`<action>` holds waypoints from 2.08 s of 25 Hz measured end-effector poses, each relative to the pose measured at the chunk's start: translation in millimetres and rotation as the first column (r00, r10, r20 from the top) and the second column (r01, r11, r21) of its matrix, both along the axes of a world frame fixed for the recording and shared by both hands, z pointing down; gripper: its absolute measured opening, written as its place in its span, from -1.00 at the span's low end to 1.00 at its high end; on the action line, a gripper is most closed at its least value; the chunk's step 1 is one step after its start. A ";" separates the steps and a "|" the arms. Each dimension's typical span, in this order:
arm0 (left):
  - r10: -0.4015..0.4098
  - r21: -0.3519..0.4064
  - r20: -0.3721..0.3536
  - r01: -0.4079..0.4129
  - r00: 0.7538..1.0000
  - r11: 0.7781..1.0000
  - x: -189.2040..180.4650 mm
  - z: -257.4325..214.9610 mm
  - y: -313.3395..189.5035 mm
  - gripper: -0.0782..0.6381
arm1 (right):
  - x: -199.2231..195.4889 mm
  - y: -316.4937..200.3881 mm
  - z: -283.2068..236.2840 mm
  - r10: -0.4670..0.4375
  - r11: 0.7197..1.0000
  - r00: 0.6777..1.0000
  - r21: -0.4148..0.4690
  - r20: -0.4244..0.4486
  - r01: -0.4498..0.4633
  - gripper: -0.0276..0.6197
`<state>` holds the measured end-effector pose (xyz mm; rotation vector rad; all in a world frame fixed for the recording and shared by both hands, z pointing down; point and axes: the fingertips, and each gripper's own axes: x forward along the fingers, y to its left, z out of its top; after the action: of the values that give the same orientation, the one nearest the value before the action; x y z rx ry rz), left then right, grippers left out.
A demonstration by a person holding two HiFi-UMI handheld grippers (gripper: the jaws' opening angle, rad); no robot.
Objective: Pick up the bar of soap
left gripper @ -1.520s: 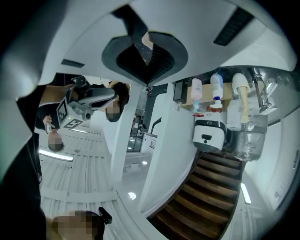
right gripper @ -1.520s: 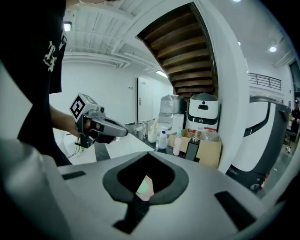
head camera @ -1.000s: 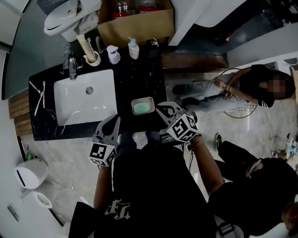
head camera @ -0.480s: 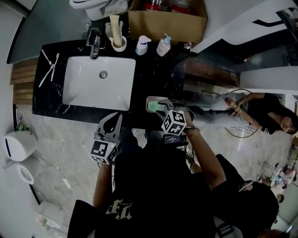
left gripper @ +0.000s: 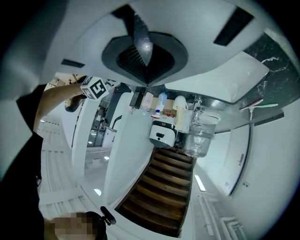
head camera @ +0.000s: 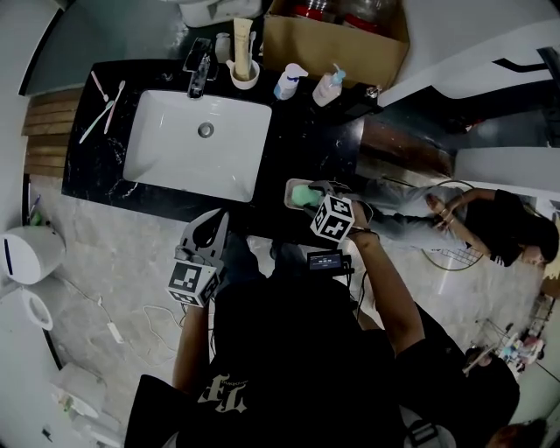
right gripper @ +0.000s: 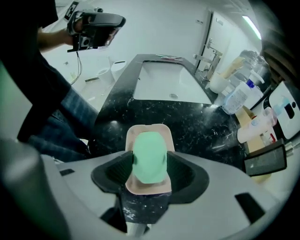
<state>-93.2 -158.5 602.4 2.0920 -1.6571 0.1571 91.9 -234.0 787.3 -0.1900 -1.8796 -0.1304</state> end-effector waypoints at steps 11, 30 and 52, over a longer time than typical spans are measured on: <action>0.015 0.007 0.004 -0.015 1.000 1.000 2.3 -5.3 1.9 -0.76 | -0.1 -4.8 16.0 -0.037 0.999 0.992 0.015 -0.123 0.039 -0.18; 0.198 0.041 0.021 -0.199 0.980 0.979 42.0 -18.8 -30.4 -0.76 | -10.1 0.5 24.8 -0.083 0.996 0.965 -0.048 -0.250 0.073 -0.17; 0.319 0.050 0.048 -0.321 0.947 0.946 58.7 -35.6 -39.8 -0.76 | 3.8 10.9 -127.3 0.400 0.908 0.833 -0.043 0.382 -0.416 -0.17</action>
<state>-34.5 -198.3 566.8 2.4056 -1.3447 0.2584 95.7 -223.1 660.0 0.2932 -2.2623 0.0960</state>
